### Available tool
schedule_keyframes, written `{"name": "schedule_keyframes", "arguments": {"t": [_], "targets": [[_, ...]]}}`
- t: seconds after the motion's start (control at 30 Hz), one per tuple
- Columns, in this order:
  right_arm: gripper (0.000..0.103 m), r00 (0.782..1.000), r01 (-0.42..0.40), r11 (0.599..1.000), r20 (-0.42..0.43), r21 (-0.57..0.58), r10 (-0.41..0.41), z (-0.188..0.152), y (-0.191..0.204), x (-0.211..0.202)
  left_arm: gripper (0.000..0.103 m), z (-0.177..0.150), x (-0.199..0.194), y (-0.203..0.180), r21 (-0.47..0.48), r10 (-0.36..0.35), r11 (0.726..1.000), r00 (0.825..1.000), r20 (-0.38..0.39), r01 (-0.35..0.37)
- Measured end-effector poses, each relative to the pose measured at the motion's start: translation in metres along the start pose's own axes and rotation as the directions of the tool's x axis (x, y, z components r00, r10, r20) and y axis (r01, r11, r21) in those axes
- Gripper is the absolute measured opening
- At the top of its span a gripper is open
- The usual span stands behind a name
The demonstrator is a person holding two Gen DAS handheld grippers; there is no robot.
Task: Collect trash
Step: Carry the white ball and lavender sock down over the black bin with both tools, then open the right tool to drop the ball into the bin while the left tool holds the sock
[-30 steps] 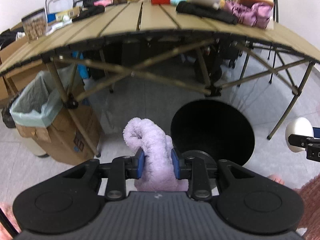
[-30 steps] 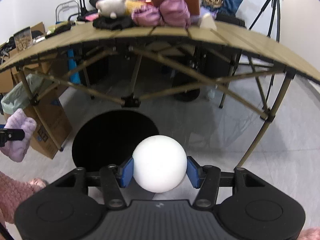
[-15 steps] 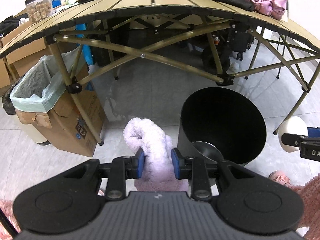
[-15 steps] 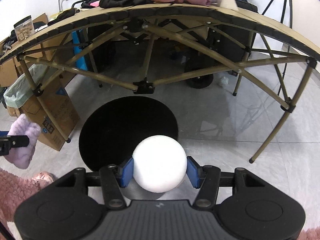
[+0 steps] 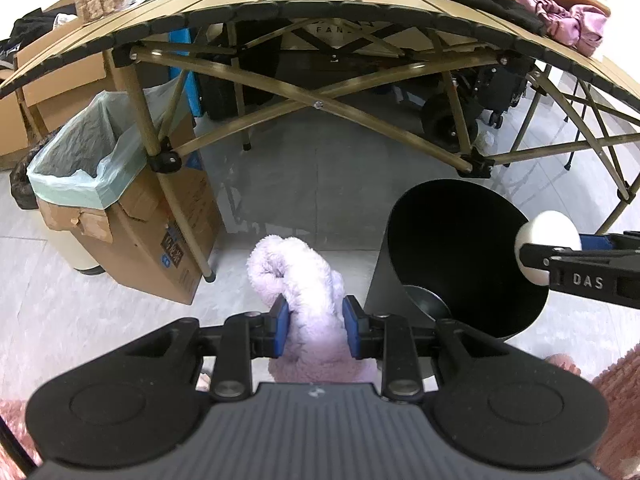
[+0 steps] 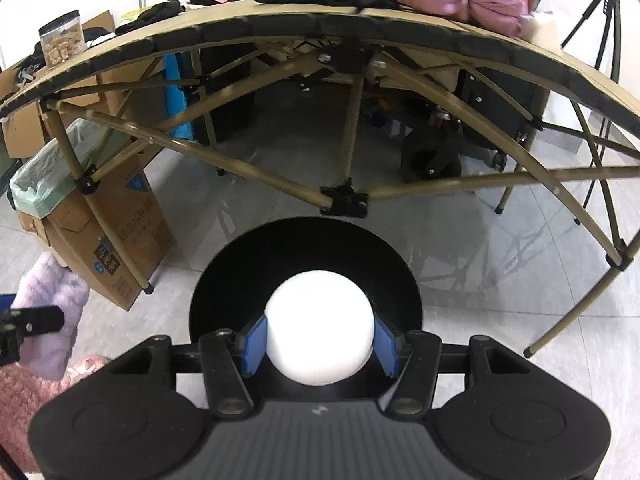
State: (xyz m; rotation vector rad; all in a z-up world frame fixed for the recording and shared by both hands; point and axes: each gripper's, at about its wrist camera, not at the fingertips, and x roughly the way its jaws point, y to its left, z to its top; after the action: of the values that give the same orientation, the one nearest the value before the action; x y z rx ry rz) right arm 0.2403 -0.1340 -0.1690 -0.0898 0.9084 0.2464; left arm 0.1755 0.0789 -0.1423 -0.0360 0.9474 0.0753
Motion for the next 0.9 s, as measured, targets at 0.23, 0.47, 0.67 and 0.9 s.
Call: {"name": "schedule_keyframes", "arguments": {"t": [0.23,0.47,0.67,0.9], "targets": [[0.056,1.0,-0.01,1.0,0.001,-0.008,0.01,0.009,0.011,0.009,0.029,0.0,0.0,0.003,-0.013,0.002,1.0,1.0,0.0,-0.002],[0.103,1.0,0.007,1.0,0.016,0.016,-0.007,0.01,0.009,0.01,0.029,0.0,-0.001,0.003,-0.012,-0.001,1.0,1.0,0.005,0.001],[0.103,1.0,0.014,0.999,0.004,0.034,-0.014,0.008,0.005,0.012,0.029,0.0,0.0,0.002,-0.01,0.001,1.0,1.0,0.004,-0.001],[0.103,1.0,0.026,0.999,0.0,0.036,-0.026,0.007,0.003,0.013,0.029,0.001,0.0,0.002,-0.01,0.001,1.0,1.0,0.003,-0.001]]}}
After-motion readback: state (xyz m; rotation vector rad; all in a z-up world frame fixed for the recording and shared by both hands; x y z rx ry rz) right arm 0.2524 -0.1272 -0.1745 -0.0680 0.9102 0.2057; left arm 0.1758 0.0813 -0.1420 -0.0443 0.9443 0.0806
